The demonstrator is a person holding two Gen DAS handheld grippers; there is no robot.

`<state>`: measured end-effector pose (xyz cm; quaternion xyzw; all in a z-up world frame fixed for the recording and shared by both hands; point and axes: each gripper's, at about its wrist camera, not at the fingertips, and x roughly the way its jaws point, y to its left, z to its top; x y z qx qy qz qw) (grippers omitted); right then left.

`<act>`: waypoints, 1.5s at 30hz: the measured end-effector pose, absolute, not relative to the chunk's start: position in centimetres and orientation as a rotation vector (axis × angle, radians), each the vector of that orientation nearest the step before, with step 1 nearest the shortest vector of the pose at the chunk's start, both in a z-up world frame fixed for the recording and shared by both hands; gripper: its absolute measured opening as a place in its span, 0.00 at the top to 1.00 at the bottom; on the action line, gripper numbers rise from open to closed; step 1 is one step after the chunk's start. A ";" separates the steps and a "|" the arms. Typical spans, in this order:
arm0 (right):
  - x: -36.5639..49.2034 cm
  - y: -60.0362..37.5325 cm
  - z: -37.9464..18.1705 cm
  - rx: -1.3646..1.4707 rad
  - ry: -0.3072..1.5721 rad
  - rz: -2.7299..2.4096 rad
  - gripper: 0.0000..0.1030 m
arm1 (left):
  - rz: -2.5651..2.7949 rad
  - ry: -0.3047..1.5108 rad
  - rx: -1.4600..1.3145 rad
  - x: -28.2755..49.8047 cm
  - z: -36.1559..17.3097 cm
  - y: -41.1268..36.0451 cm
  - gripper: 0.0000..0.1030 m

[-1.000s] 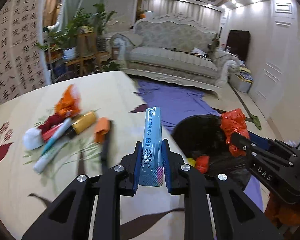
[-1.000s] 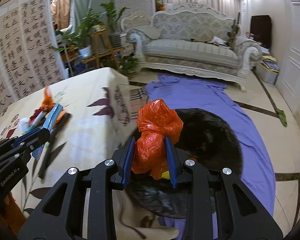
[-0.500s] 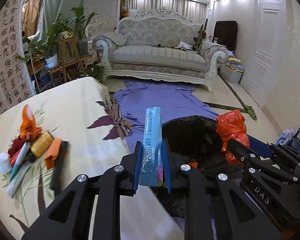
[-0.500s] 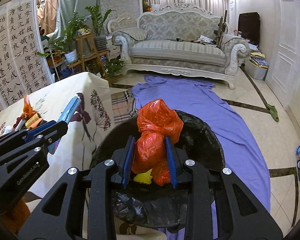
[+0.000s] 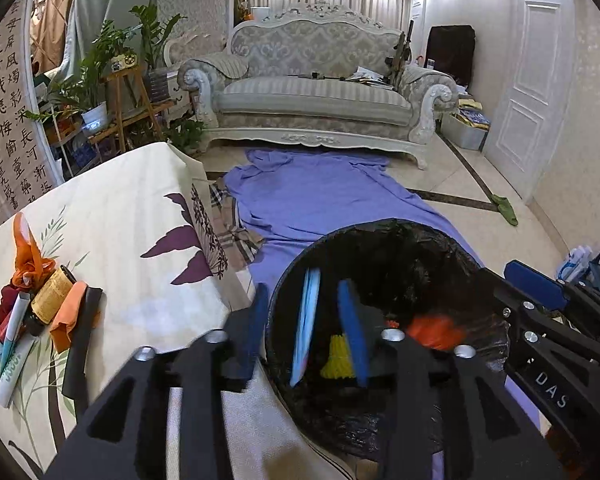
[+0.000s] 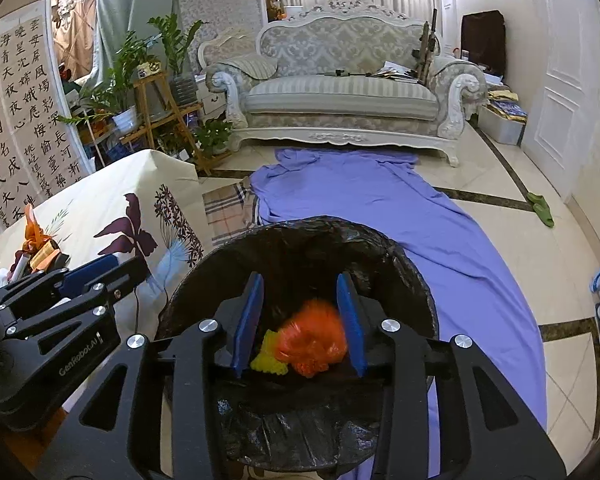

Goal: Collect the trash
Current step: 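Move both tools back over the table items, then grasp the black pen with the left gripper and lift it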

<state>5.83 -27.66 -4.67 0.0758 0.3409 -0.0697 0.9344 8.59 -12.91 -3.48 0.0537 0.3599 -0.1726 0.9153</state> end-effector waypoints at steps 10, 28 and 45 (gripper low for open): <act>5.1 -27.3 -4.3 0.159 0.688 -0.142 0.55 | -0.310 0.739 0.097 7.9 -3.0 -11.8 0.43; 3.6 -19.9 -4.1 0.115 0.722 0.026 0.55 | -0.126 0.779 0.042 3.7 -3.3 -3.3 0.43; 3.6 -15.2 -4.3 0.064 0.751 0.123 0.55 | -0.077 0.869 -0.005 3.8 -5.2 0.8 0.57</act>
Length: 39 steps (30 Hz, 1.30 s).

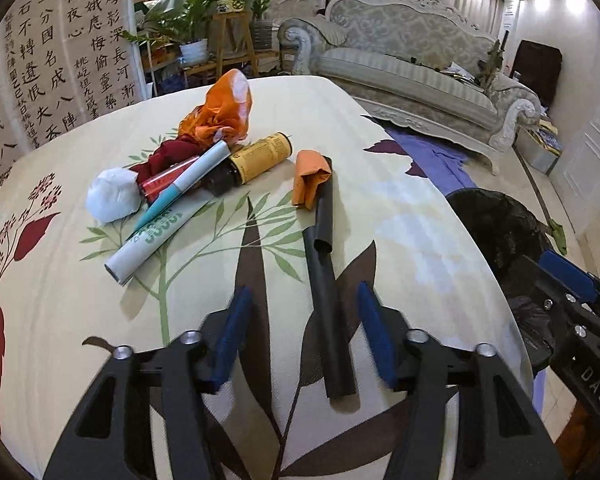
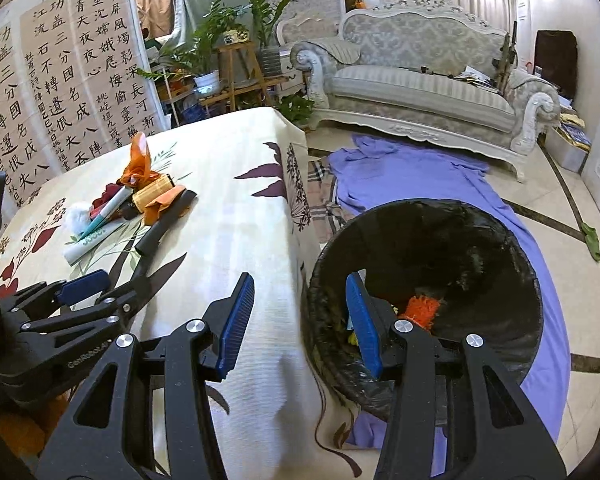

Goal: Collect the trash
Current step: 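Grasp the black pen with the left gripper and lift it, then close the right gripper on the black marker wrapped in orange scrap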

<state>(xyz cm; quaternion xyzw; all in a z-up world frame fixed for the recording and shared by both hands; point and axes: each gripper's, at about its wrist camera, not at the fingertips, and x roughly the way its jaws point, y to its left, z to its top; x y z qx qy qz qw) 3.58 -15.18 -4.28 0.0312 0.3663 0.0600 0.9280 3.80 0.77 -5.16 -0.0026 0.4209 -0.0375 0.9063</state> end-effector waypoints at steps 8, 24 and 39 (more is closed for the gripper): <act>3.9 -14.4 -4.3 0.053 0.759 0.135 0.55 | -0.119 0.847 0.014 3.2 -5.1 1.1 0.86; 5.6 -9.6 -2.8 0.003 0.738 0.240 0.55 | -0.025 0.773 -0.059 1.6 -2.5 7.1 0.86; 10.6 -3.5 -2.5 -0.059 0.745 0.302 0.55 | 0.182 0.760 -0.122 2.9 -3.0 17.5 0.86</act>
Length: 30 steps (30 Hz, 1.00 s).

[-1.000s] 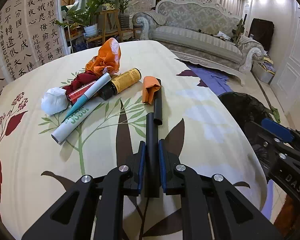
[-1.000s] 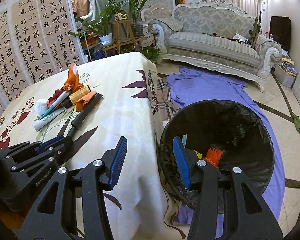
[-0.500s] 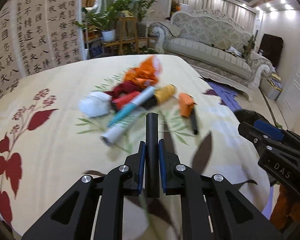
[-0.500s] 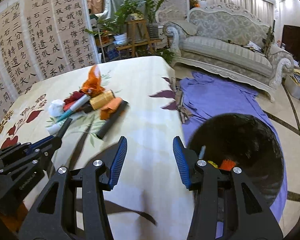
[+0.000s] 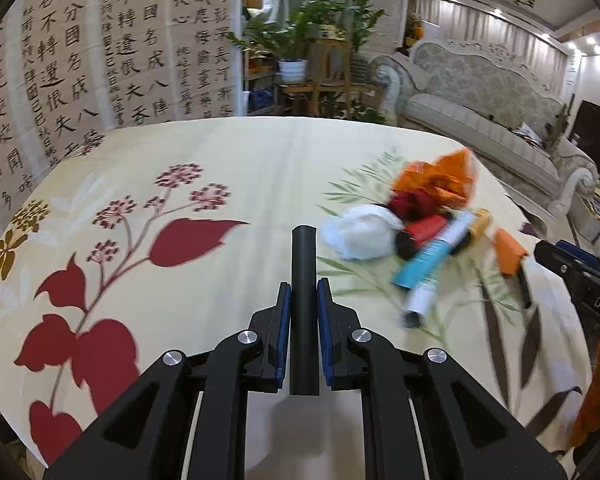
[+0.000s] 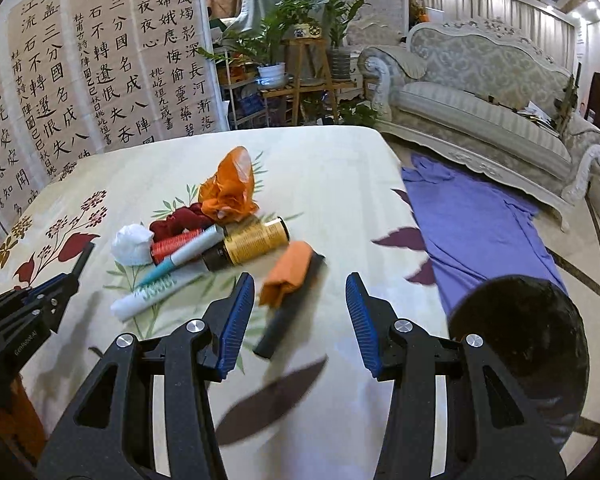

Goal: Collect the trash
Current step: 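Close the right gripper on the black marker wrapped in orange scrap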

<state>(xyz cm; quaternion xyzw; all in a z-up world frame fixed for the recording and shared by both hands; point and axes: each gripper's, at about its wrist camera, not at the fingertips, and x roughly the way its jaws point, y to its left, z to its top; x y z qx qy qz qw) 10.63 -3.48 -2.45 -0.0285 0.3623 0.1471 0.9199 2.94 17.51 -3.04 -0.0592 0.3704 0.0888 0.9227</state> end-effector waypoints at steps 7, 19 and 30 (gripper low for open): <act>12.5 -1.5 -3.6 -0.103 0.786 0.308 0.64 | 0.196 0.764 -0.136 3.6 -3.4 19.4 0.86; 13.4 -1.1 -4.8 -0.135 0.817 0.268 0.76 | 0.175 0.781 -0.176 4.2 -3.9 20.2 0.86; 12.7 -1.5 -4.3 -0.108 0.791 0.270 0.78 | 0.180 0.763 -0.171 3.9 -3.6 20.0 0.86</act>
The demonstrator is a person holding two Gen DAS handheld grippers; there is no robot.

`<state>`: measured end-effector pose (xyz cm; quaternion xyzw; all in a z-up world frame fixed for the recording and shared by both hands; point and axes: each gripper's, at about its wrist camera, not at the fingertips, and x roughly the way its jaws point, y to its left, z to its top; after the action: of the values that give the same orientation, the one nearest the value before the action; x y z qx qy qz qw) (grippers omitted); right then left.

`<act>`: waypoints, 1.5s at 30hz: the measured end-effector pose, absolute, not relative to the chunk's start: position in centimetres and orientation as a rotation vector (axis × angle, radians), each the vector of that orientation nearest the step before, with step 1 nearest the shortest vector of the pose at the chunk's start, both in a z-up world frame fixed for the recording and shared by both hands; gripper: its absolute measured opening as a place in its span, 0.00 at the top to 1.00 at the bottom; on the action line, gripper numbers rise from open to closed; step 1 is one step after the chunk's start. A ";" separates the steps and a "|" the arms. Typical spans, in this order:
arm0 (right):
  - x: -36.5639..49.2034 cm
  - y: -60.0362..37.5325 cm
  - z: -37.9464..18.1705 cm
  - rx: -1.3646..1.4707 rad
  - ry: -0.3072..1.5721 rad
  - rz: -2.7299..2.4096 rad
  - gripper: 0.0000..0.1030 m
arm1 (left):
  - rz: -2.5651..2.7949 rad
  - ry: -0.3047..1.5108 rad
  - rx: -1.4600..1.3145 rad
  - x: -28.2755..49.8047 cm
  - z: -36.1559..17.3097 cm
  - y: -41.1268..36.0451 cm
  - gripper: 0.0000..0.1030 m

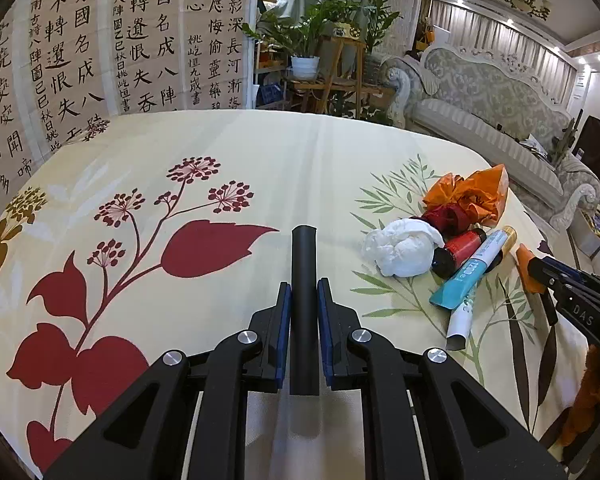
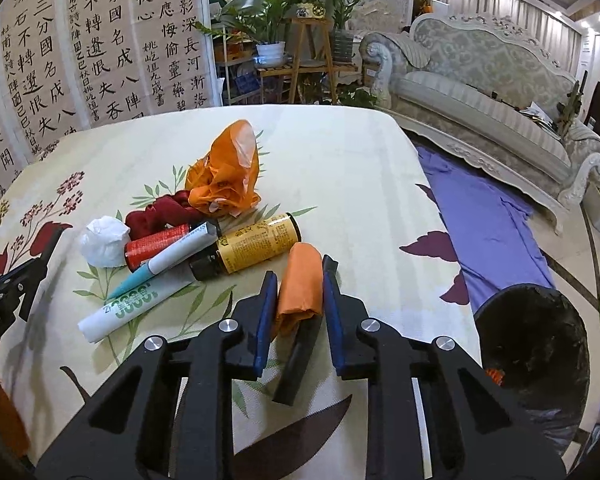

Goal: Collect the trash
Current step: 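Close the right gripper on the black marker wrapped in orange scrap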

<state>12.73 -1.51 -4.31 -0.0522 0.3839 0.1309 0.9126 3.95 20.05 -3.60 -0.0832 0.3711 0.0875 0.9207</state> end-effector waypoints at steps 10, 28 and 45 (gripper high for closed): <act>11.0 -3.5 -2.7 -0.068 0.752 0.262 0.78 | 0.150 0.742 -0.158 3.4 -2.7 18.3 0.86; 8.9 -5.4 -3.2 -0.017 0.766 0.294 0.78 | 0.072 0.724 -0.098 2.1 -1.9 12.9 0.86; 9.0 -3.2 -4.6 -0.031 0.813 0.335 0.63 | 0.103 0.739 -0.127 2.0 -2.7 15.1 0.86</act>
<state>9.00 -3.20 -4.59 -0.0150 0.3933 0.1623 0.9048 1.99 15.07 -2.66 -0.0618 0.3606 0.0503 0.9293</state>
